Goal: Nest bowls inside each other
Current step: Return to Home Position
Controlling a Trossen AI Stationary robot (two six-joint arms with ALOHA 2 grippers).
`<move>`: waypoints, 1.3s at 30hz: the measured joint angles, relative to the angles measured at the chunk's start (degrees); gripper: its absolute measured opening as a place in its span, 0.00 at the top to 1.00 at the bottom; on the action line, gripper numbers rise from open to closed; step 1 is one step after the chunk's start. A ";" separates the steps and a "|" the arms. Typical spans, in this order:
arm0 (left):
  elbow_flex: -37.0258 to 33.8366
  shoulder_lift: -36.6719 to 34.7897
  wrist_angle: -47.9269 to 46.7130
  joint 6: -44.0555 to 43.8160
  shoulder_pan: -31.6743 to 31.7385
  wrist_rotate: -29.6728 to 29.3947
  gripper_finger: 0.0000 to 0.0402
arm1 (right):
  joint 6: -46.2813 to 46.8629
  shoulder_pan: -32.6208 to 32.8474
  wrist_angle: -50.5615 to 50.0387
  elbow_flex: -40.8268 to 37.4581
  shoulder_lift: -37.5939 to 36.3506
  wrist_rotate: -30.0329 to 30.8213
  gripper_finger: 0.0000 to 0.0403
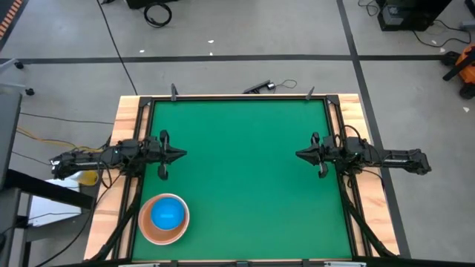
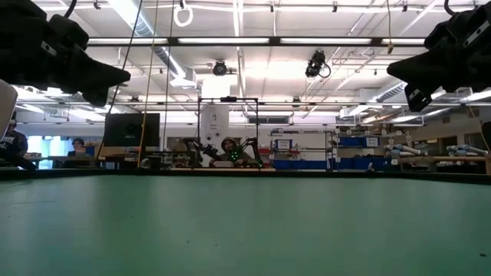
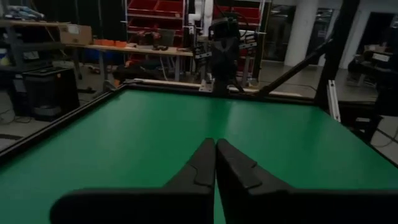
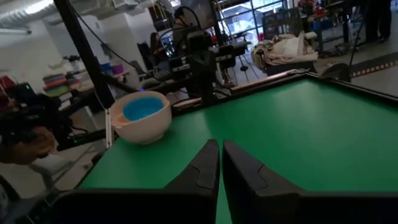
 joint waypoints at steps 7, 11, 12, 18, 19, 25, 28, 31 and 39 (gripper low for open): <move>0.00 0.00 -0.01 -0.34 0.26 -0.12 0.91 | 0.78 0.00 0.02 0.00 0.00 -0.02 0.92; 0.00 0.00 -0.03 -0.34 0.26 -0.12 0.90 | 0.77 0.00 0.03 0.00 0.00 -0.04 0.92; 0.00 0.00 -0.03 -0.34 0.26 -0.12 0.90 | 0.78 0.00 0.02 0.00 0.00 -0.04 0.92; -0.02 0.00 -0.03 -0.34 0.26 -0.14 0.90 | 0.78 0.00 0.02 0.00 0.00 -0.04 0.92; -0.02 0.00 -0.03 -0.34 0.26 -0.14 0.90 | 0.78 0.00 0.02 0.00 0.00 -0.04 0.92; -0.02 0.00 -0.05 -0.34 0.26 -0.14 0.90 | 0.78 0.00 0.02 0.00 0.00 -0.07 0.92; -0.02 0.00 -0.05 -0.34 0.26 -0.16 0.90 | 0.78 0.00 0.02 0.00 0.00 -0.07 0.92; -0.02 0.00 -0.05 -0.34 0.26 -0.16 0.90 | 0.78 0.00 0.02 0.00 0.00 -0.07 0.92; -0.02 0.00 -0.07 -0.34 0.26 -0.16 0.90 | 0.78 0.00 0.02 0.00 0.00 -0.07 0.92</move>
